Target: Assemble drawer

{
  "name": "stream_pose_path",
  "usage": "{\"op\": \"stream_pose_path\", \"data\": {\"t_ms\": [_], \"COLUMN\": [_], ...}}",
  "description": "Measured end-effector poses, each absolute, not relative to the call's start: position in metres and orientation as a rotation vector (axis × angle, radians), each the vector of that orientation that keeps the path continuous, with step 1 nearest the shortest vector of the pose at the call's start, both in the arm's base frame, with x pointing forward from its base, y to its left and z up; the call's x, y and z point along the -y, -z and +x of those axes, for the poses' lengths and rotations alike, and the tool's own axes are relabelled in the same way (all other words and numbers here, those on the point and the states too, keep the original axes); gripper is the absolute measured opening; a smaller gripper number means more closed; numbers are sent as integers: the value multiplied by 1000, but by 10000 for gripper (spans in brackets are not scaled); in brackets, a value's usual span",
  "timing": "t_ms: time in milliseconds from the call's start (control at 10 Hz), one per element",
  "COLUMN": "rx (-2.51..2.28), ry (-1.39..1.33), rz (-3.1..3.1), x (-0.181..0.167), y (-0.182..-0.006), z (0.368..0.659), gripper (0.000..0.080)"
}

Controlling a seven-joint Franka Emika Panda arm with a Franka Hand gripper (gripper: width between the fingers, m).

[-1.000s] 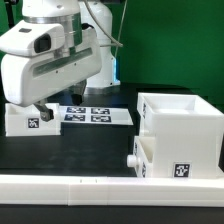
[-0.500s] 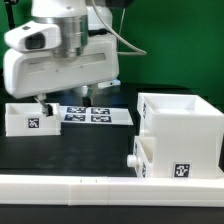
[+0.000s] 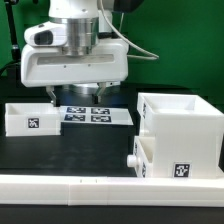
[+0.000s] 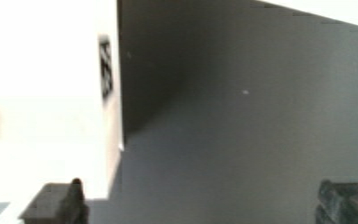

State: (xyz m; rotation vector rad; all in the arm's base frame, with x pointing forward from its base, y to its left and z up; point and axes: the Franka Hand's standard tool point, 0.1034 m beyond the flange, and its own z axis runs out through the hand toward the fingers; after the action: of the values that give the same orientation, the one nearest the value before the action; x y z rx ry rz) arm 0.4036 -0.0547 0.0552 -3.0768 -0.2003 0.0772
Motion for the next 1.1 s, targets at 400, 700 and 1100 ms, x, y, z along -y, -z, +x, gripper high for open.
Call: {"op": "stream_pose_path", "data": {"t_ms": [400, 700, 1100], "rx": [214, 310, 317], "ry": [-76, -91, -71], "rz": [-3074, -3075, -3081], "x": [52, 59, 74], "y": [-55, -55, -48], "z": [405, 403, 391], "gripper": [649, 649, 649]}}
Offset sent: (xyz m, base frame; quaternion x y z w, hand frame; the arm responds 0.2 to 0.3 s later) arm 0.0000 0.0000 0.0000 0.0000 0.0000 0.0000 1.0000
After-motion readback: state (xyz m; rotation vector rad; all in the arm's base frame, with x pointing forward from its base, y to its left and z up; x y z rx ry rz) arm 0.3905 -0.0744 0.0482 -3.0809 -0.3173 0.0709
